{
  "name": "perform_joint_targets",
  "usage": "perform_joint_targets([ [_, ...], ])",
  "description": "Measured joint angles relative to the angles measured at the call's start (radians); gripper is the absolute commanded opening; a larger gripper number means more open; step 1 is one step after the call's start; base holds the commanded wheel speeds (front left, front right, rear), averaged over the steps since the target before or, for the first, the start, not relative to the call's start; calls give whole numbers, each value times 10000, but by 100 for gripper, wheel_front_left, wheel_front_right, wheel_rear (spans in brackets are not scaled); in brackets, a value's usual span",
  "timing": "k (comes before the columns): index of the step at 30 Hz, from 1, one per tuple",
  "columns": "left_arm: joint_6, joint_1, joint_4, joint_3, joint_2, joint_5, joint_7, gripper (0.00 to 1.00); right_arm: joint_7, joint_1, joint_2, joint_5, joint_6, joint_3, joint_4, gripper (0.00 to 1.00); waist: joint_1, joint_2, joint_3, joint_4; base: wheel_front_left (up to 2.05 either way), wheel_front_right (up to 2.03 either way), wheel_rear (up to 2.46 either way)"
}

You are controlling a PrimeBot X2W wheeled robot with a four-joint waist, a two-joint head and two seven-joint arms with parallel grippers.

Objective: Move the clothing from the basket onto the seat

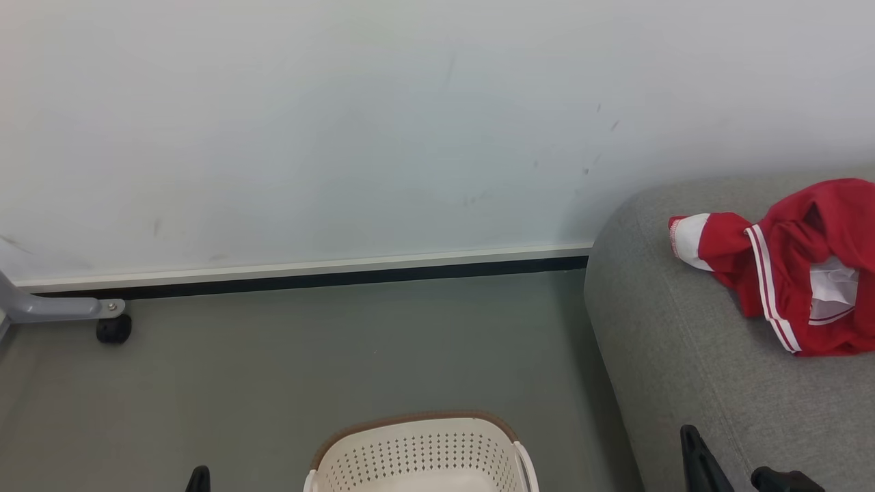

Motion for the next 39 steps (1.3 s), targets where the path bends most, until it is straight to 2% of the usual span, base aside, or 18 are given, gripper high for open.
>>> perform_joint_targets([
  [39, -872, -911, 527, 945, -617, -4159, 1304, 0, 1317, -541, 384, 4583, 842, -1467, 299, 0, 0, 0, 256, 12, 0, 0, 0],
])
